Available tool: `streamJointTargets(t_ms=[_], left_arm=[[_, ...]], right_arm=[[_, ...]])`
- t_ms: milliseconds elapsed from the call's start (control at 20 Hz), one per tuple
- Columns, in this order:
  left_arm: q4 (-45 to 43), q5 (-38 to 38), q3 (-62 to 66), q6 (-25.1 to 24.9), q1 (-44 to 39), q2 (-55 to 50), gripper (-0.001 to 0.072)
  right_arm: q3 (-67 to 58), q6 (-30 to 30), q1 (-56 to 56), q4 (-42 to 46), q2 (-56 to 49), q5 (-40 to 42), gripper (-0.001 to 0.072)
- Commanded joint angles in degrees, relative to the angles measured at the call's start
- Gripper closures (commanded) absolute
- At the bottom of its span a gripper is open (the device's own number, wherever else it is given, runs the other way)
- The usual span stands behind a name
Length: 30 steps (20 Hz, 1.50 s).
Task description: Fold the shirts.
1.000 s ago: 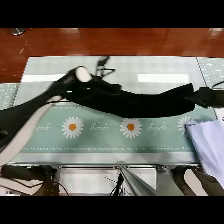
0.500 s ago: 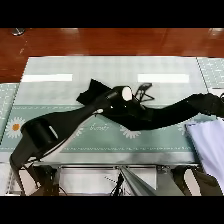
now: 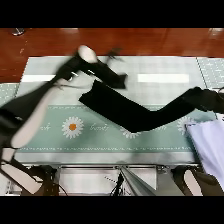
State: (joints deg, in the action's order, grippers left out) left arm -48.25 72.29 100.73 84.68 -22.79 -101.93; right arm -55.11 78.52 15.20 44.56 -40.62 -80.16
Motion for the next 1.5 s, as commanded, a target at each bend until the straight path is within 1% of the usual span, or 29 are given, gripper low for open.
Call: streamJointTargets(t_ms=[0,100,200,250,400,500,550,650,750,850,1000,1050,1100,1150,1300,1400,1450], left_arm=[[-4.33,8.83,-0.96,-1.51,15.04,9.70,0.0681],[-4.28,7.45,-5.90,-3.50,21.75,18.56,0.0681],[-4.24,3.39,-14.56,-6.29,25.55,28.55,0.0681],[-4.26,1.92,-19.76,-7.13,26.27,33.29,0.0681],[-4.24,-3.67,-38.27,-7.13,25.77,47.84,0.0681],[-4.17,-7.65,-49.77,-7.06,25.03,56.28,0.0680],[-3.78,-8.44,-54.34,-7.04,24.96,59.49,0.0681],[-2.43,-8.92,-62.01,-6.99,24.96,64.24,0.0680],[-2.08,-8.90,-67.08,-6.91,24.96,66.45,0.0681],[-1.68,-8.96,-69.83,-6.93,24.96,66.58,0.0680],[-1.64,-11.50,-71.06,-6.93,24.96,66.42,0.0680],[-1.16,-12.94,-71.06,-6.93,24.96,66.42,0.0681],[-0.57,-14.53,-71.06,-6.93,24.96,66.42,0.0681],[-0.11,-16.00,-71.06,-6.93,24.96,66.42,0.0680],[0.04,-17.68,-71.06,-6.95,24.98,66.42,0.0681],[0.02,-17.66,-71.06,-7.08,24.98,66.42,0.0680],[0.02,-17.66,-71.06,-7.08,24.98,66.42,0.0681]], right_arm=[[-6.29,0.76,-12.92,-0.90,-8.44,4.87,0.0691],[-12.76,1.46,-22.93,-0.02,-17.03,10.25,0.0690],[-19.78,1.92,-31.01,0.55,-27.12,14.56,0.0690],[-23.04,1.81,-34.38,0.59,-32.48,16.37,0.0690],[-30.71,2.14,-40.39,0.52,-46.62,20.79,0.0690],[-35.63,4.07,-41.88,0.20,-54.66,21.03,0.0690],[-37.86,4.48,-42.03,-1.38,-58.01,20.65,0.0691],[-42.18,4.96,-42.25,-4.79,-63.84,20.48,0.0690],[-45.31,5.73,-42.27,-6.38,-67.47,20.39,0.0690],[-46.93,6.58,-42.27,-7.67,-69.24,20.92,0.0691],[-46.97,6.64,-42.95,-8.96,-69.44,22.29,0.0689],[-46.97,6.54,-43.65,-9.11,-69.44,22.40,0.0562],[-46.97,6.12,-44.39,-9.11,-69.44,22.62,0.0142],[-46.97,5.20,-44.94,-9.14,-69.37,22.29,0.0088],[-46.97,5.99,-42.84,-9.79,-67.21,18.38,0.0090],[-46.97,7.93,-38.53,-9.68,-63.01,9.53,0.0092],[-46.97,7.56,-36.20,-8.24,-59.69,3.74,0.0092]])
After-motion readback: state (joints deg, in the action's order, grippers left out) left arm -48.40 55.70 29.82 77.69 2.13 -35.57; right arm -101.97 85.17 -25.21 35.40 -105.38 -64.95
